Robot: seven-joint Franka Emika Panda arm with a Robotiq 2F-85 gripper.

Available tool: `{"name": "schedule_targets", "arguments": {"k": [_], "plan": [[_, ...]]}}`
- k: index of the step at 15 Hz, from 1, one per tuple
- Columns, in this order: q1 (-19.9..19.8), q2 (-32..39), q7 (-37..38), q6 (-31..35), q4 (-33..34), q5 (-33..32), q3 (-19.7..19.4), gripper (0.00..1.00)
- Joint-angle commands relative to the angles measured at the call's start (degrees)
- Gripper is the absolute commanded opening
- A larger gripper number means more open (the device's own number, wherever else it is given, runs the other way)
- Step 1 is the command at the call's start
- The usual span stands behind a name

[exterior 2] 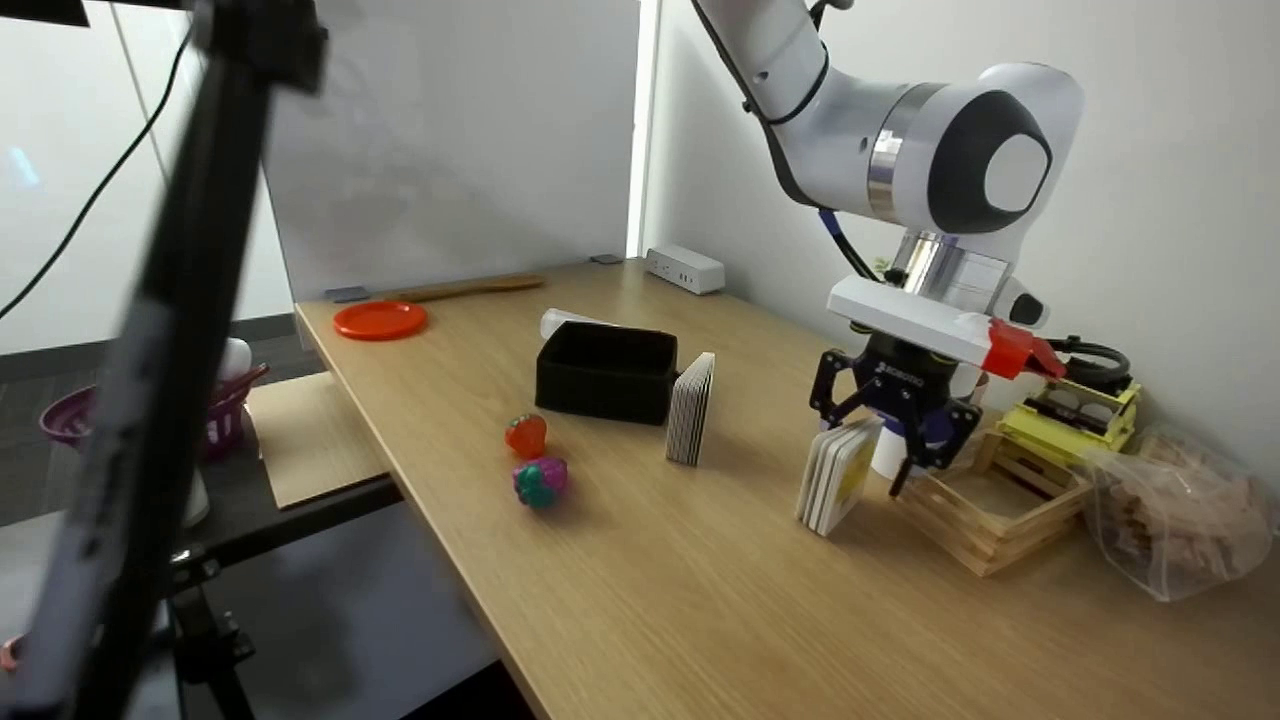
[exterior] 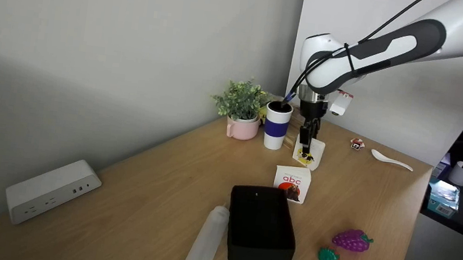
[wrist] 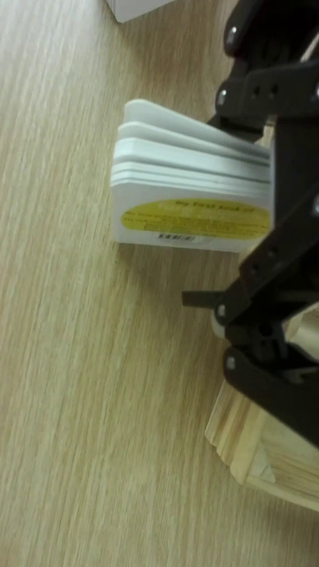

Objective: Put the yellow and orange books in the black box

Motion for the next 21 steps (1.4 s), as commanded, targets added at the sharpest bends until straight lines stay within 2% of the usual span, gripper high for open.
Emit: {"name": "schedule_targets", "arguments": {"k": [1,7,9,10,14,21], "plan": [[0.14,1.63,0.92,-1.98,3.06,-0.75,-0.28,0.44],[0.31,1.01,1.94,-2.24,2.81,-0.71,-0.40,0.02],[0.58,0.34,2.84,-2.68,2.18,-0.91,-0.67,0.00],[0.69,-0.05,3.41,-2.86,1.75,-0.96,-0.78,0.04],[1.06,-1.62,5.38,-4.19,0.22,-1.10,-0.99,0.04],[0.59,-5.42,4.28,-8.30,-1.60,-0.24,-0.03,0.04]]}}
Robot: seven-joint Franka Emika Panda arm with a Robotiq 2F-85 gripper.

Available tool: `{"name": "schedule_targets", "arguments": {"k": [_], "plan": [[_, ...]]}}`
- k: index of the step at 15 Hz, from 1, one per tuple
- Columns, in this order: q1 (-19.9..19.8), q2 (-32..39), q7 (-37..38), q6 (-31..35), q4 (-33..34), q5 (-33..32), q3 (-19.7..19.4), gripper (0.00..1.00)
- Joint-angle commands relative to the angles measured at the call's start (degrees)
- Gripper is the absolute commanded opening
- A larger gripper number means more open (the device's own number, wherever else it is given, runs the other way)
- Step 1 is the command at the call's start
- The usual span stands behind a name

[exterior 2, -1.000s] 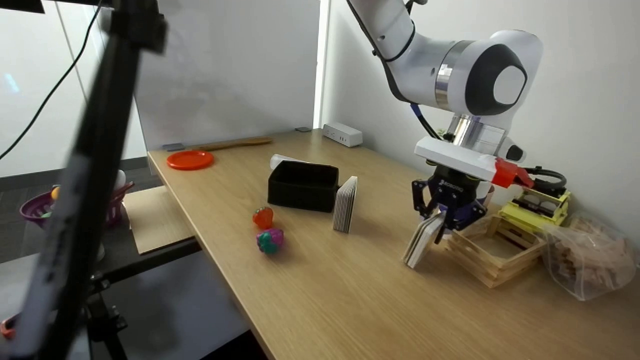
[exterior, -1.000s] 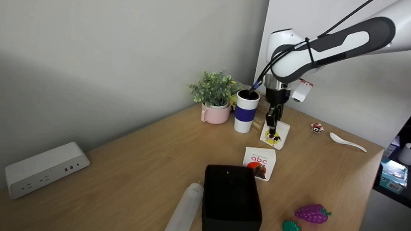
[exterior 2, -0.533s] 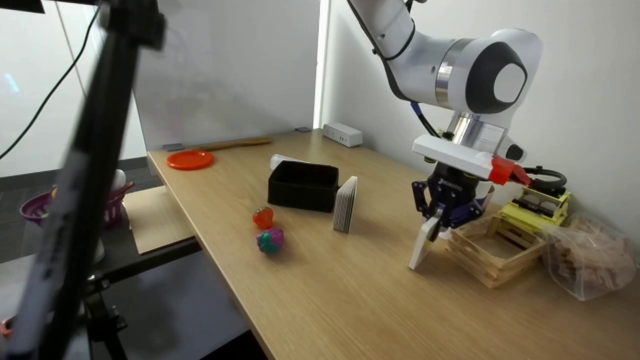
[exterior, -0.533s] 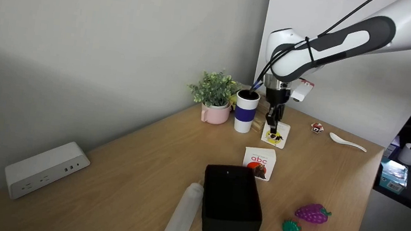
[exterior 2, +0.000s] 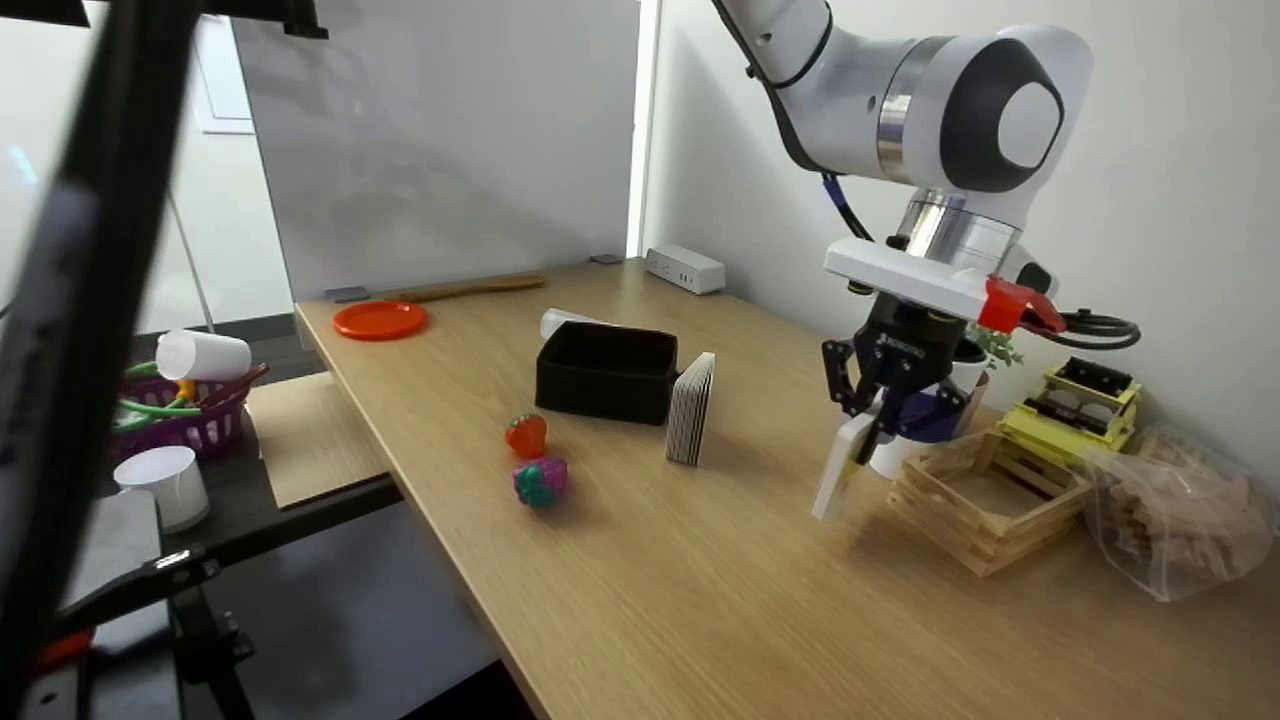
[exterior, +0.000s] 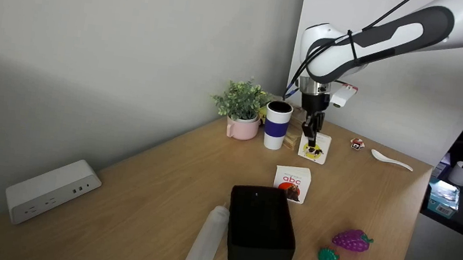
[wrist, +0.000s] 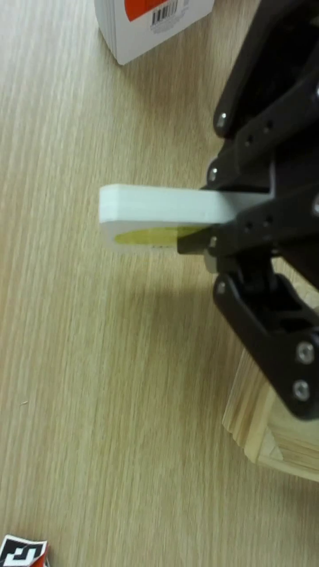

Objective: Put the yellow and orange books in the black box

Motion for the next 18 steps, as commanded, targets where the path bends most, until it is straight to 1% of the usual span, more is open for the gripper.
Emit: {"name": "schedule_targets", "arguments": {"k": [1,3,5,8,11,15,18], "plan": [[0.18,-3.86,-0.21,-3.74,-2.51,-0.04,0.15,0.04],[-0.16,-4.98,-1.73,-5.07,-2.65,0.74,1.14,0.04],[-0.79,-5.69,-2.41,-5.40,-2.64,3.42,2.78,0.04],[-0.88,-5.79,-0.11,-5.06,-2.06,7.49,3.74,0.04],[-0.68,-5.82,0.27,-5.27,-1.72,9.77,3.94,0.04],[0.28,-6.21,2.04,-3.83,-2.12,9.38,3.00,0.04],[1.15,-8.43,2.96,-0.55,-4.33,7.01,1.65,0.04]]}}
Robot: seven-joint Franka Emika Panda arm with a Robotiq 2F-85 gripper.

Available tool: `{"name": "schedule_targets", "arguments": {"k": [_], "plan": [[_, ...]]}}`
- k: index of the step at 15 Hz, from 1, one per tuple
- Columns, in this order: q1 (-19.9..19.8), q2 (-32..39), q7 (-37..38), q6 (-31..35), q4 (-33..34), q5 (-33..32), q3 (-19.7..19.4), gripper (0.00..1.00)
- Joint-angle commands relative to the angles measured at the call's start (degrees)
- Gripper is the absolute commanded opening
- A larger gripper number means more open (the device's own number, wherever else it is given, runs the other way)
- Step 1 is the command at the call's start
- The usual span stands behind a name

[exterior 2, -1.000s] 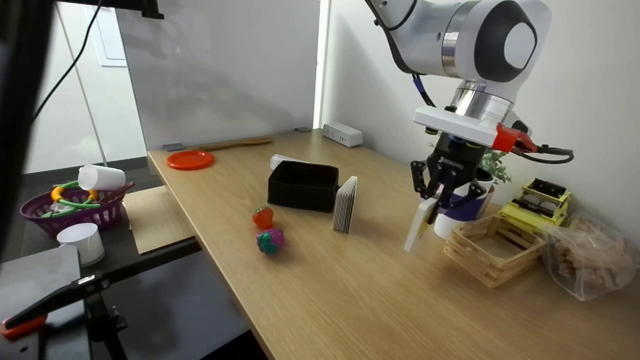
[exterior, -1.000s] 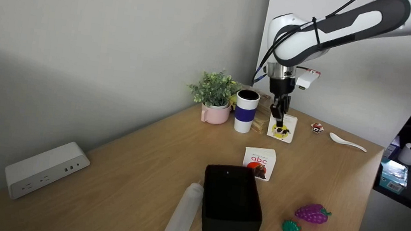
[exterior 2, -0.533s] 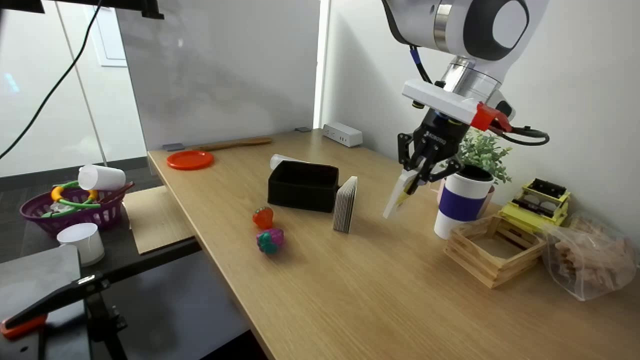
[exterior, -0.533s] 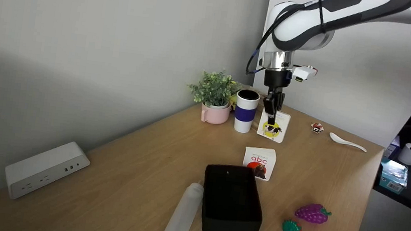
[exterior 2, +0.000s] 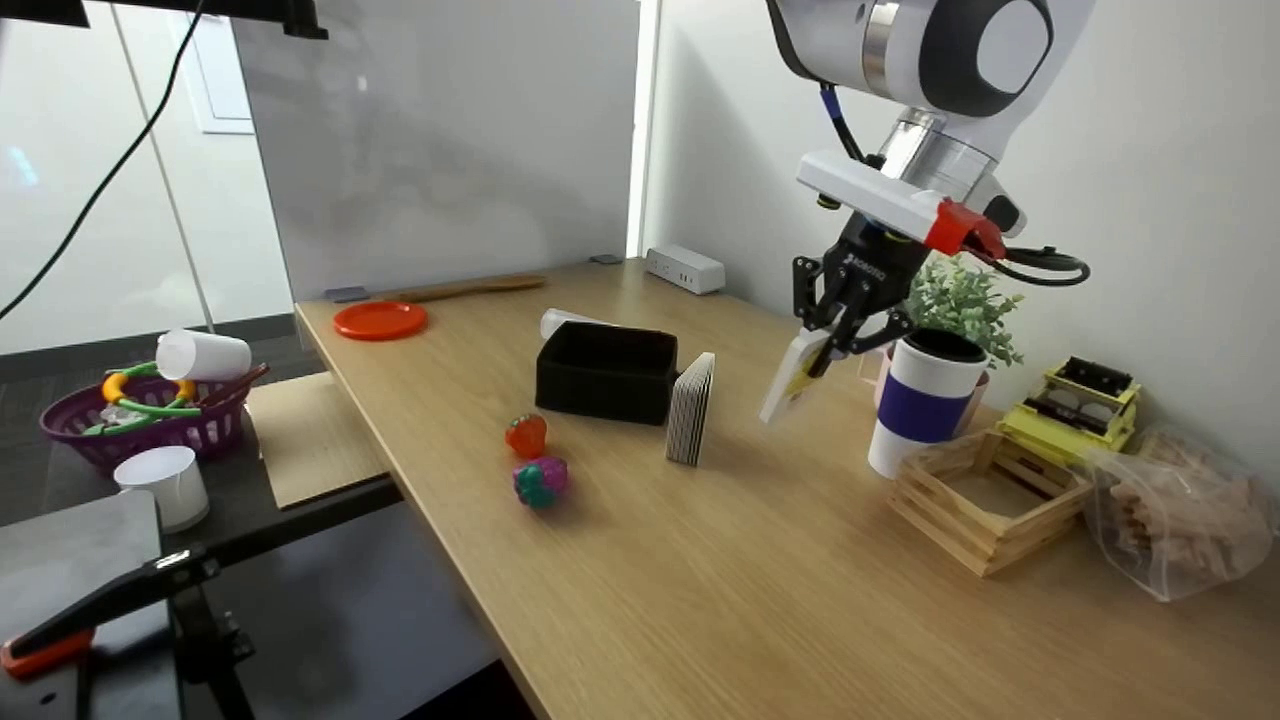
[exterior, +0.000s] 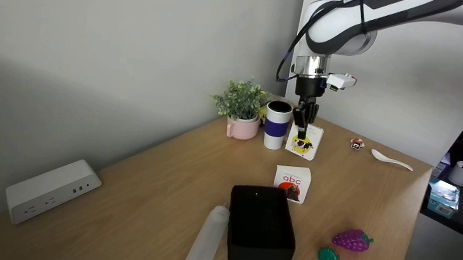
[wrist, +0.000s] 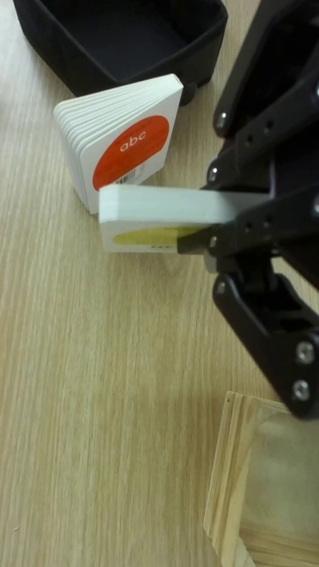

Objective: Put the yellow and orange books in the black box

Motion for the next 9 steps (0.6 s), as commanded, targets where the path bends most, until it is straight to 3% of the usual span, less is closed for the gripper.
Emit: {"name": "schedule_targets", "arguments": {"k": [1,4,9], "plan": [[1.31,-4.77,1.48,4.32,-4.85,-2.50,-1.86,0.04],[1.55,-8.67,1.35,4.33,-7.44,-4.44,-2.06,0.04],[-0.24,-13.85,-12.51,-5.06,-9.17,-3.52,1.25,0.04]]}}
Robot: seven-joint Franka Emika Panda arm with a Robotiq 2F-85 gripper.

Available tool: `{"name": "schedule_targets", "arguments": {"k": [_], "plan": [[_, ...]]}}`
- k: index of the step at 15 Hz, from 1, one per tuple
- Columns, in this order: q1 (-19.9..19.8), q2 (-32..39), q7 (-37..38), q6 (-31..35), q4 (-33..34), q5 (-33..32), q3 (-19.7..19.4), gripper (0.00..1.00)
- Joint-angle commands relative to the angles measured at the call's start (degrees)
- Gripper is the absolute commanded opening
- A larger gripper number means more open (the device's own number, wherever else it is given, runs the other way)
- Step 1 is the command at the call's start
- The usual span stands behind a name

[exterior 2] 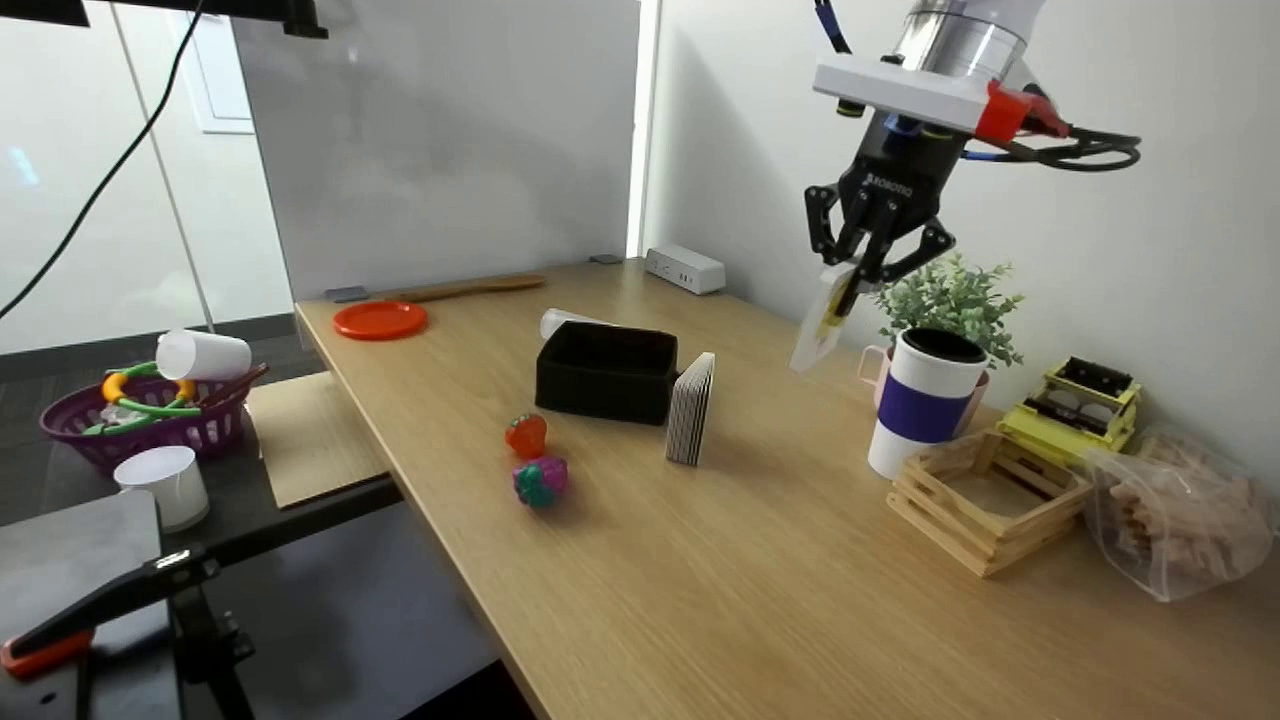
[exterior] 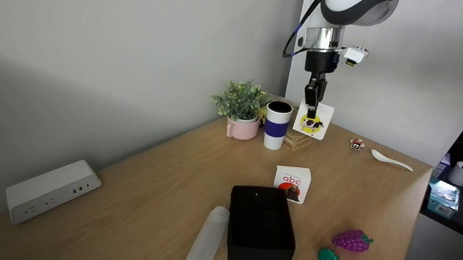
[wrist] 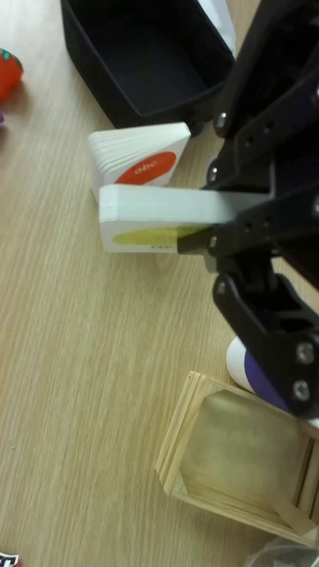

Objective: Put the yellow and orange books in the black box

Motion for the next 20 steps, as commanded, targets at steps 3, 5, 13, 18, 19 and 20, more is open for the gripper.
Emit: {"name": "schedule_targets", "arguments": {"k": [3,5,13,18,19,20], "plan": [[-0.74,-5.41,-14.12,-10.29,-2.91,-0.03,2.63,0.04],[-0.22,-4.92,-18.16,-14.74,-1.53,-0.59,3.17,0.04],[6.32,0.26,-21.18,-23.41,2.63,-6.52,3.22,0.04],[10.33,4.18,-19.07,-23.72,5.83,-10.44,3.54,0.04],[11.03,5.24,-18.43,-23.71,6.86,-10.90,3.53,0.04],[11.61,5.91,-18.03,-23.99,7.59,-11.28,3.57,0.04]]}}
